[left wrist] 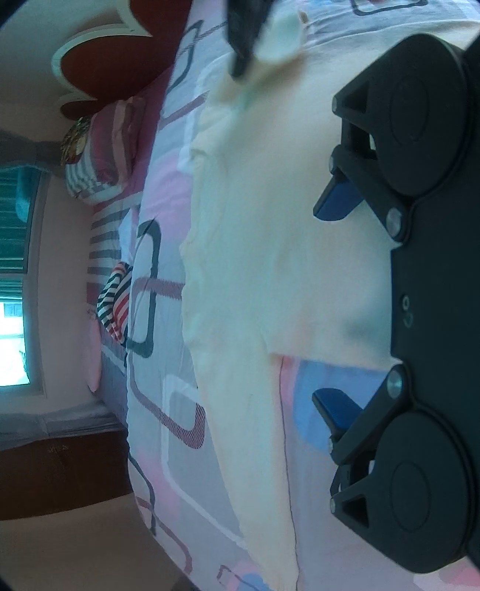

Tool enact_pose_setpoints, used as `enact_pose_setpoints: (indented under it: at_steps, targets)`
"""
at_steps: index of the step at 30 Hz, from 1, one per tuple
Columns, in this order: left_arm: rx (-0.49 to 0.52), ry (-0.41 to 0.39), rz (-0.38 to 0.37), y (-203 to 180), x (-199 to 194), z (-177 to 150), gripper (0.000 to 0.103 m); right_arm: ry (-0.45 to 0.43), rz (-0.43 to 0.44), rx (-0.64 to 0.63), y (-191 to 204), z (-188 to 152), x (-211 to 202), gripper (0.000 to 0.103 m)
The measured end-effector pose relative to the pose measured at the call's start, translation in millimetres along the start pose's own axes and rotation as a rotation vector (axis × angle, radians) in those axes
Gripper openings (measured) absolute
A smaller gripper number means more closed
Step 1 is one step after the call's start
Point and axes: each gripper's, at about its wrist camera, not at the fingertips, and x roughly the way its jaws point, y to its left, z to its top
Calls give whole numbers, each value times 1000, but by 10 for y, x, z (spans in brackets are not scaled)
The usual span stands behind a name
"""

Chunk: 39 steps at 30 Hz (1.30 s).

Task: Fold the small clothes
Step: 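Fold the cuff across with the right tool while the left tool grips the sweater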

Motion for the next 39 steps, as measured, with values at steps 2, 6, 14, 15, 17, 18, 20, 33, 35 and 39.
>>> enact_pose_setpoints:
  at_steps: [2, 6, 14, 15, 17, 18, 20, 33, 35, 39]
  targets:
    - [-16, -4, -19, 78, 67, 34, 96, 69, 45, -15, 223, -114, 192, 3]
    - [-33, 10, -93, 153, 188, 105, 96, 126, 80, -35, 466, -287, 311, 36]
    - [-81, 117, -356, -117, 529, 140, 95, 13, -47, -105, 279, -254, -155, 61]
    - [-101, 133, -385, -161, 597, 138, 95, 15, -69, -91, 175, -278, -226, 61]
    - [-140, 163, -422, -263, 749, 159, 95, 29, -104, -44, -64, -338, -344, 61]
    - [-160, 166, -431, -310, 818, 172, 95, 35, -125, -26, -154, -366, -391, 61]
    - [-187, 166, -431, -398, 940, 179, 93, 40, -161, -1, -324, -444, -505, 61]
    - [-250, 143, -470, -611, 1234, 176, 6, 44, -287, 35, -690, -625, -657, 61]
    - [-265, 100, -483, -597, 1161, 253, 6, 43, -309, 30, -679, -608, -601, 61]
    - [-292, -19, -527, -477, 926, 586, 6, 50, -321, 26, -665, -573, -476, 61]
